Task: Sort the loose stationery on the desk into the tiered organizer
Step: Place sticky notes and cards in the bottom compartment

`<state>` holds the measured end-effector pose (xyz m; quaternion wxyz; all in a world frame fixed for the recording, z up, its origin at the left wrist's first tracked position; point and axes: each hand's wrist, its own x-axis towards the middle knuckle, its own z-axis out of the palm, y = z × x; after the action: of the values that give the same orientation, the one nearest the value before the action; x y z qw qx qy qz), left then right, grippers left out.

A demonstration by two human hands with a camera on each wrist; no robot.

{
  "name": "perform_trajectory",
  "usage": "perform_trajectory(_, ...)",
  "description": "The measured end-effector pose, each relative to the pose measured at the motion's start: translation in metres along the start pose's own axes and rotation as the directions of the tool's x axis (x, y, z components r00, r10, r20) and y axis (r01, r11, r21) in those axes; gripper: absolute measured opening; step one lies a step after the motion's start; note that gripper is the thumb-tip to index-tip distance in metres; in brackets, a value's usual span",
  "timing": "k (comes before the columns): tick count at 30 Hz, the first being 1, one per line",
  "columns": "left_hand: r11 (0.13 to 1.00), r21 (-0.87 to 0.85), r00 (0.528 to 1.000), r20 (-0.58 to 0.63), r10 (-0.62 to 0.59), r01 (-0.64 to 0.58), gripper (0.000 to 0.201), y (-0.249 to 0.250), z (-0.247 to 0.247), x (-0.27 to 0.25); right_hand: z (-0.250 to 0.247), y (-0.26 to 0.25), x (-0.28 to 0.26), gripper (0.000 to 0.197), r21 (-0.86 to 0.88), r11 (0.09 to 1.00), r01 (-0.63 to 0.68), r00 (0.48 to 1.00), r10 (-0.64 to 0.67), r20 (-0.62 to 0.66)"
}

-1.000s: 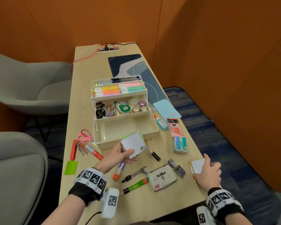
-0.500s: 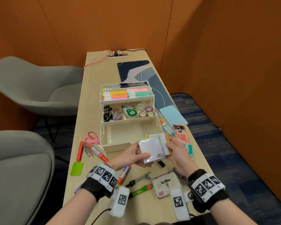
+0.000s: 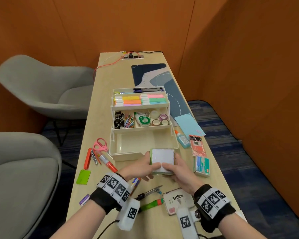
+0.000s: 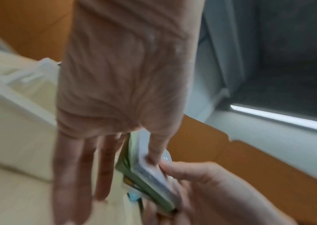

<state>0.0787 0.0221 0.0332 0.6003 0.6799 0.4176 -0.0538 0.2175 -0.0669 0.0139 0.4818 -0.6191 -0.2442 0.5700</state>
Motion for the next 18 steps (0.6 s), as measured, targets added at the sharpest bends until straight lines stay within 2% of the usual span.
perform_trajectory(3, 0.945, -0.325, 0.999, 0.054, -0.005, 0.022, 0.035, 0.003, 0.002, -0.001, 0.000, -0.008, -0.001, 0.044, -0.096, 0.995, 0.002, 0.998, 0.004, 0.067)
perform_trajectory(6, 0.899, -0.437, 1.000, 0.021, 0.020, -0.009, 0.033, -0.004, -0.002, 0.000, -0.016, -0.032, 0.001, 0.032, -0.267, 0.963, 0.046, 0.990, -0.009, 0.140)
perform_trajectory(7, 0.892, -0.452, 1.000, 0.008, 0.028, -0.022, 0.031, -0.006, -0.005, -0.001, -0.026, -0.042, 0.007, 0.032, -0.318, 0.946, 0.061, 0.995, -0.031, 0.099)
perform_trajectory(9, 0.881, -0.473, 0.999, -0.034, 0.020, -0.034, 0.026, -0.010, -0.011, -0.003, -0.058, -0.055, 0.033, 0.031, -0.365, 0.928, 0.069, 0.988, -0.114, -0.102)
perform_trajectory(11, 0.863, -0.504, 0.995, -0.097, -0.005, -0.045, 0.028, -0.015, -0.019, -0.008, -0.096, -0.060, 0.069, 0.029, -0.400, 0.916, 0.019, 0.923, -0.170, -0.345)
perform_trajectory(13, 0.843, -0.535, 0.989, -0.145, -0.032, -0.051, 0.041, -0.020, -0.027, -0.012, -0.137, -0.058, 0.105, 0.029, -0.507, 0.853, -0.122, 0.851, -0.173, -0.496)
perform_trajectory(14, 0.837, -0.544, 0.986, -0.161, -0.039, -0.056, 0.042, -0.024, -0.031, -0.015, -0.155, -0.054, 0.121, 0.029, -0.548, 0.811, -0.205, 0.835, -0.147, -0.531)
perform_trajectory(16, 0.826, -0.560, 0.979, -0.198, -0.056, -0.066, 0.038, -0.031, -0.036, -0.020, -0.178, -0.047, 0.145, 0.030, -0.584, 0.752, -0.306, 0.842, -0.073, -0.535)
perform_trajectory(18, 0.821, -0.566, 0.972, -0.225, -0.073, -0.069, 0.030, -0.037, -0.040, -0.024, -0.182, -0.049, 0.154, 0.031, -0.575, 0.758, -0.308, 0.877, -0.008, -0.480)
